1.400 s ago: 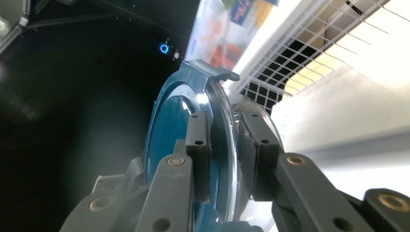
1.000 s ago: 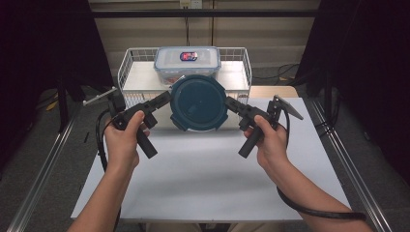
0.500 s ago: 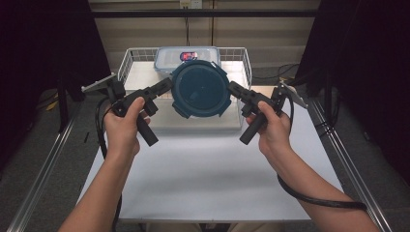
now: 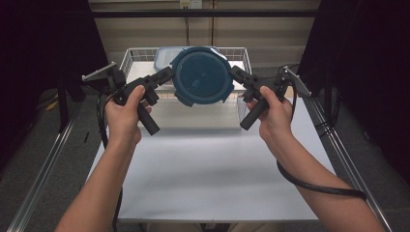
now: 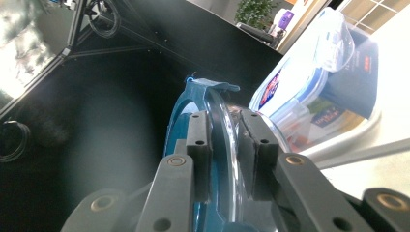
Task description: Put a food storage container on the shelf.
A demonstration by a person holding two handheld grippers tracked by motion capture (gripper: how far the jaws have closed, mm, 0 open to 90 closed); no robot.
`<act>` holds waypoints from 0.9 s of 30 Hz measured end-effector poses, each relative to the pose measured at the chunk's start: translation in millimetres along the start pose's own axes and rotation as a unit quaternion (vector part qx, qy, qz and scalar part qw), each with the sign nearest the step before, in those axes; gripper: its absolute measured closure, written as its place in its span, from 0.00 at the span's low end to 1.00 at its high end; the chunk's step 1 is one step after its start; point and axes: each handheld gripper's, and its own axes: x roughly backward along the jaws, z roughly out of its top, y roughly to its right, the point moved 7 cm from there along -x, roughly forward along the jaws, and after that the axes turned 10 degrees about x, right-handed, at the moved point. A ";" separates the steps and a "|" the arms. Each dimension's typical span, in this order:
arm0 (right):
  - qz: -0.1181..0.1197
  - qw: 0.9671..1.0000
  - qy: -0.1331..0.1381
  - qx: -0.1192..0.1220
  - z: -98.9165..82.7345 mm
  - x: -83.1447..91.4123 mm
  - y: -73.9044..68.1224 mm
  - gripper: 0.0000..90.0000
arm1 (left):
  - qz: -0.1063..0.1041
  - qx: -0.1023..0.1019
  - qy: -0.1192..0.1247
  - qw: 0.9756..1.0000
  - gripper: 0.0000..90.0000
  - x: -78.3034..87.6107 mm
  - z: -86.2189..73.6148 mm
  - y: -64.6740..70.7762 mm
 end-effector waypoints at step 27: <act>-0.039 0.999 0.033 -0.013 59.7 -106.0 13.4 0.85 | 0.016 0.045 0.036 0.998 0.85 -54.5 100.7 -24.0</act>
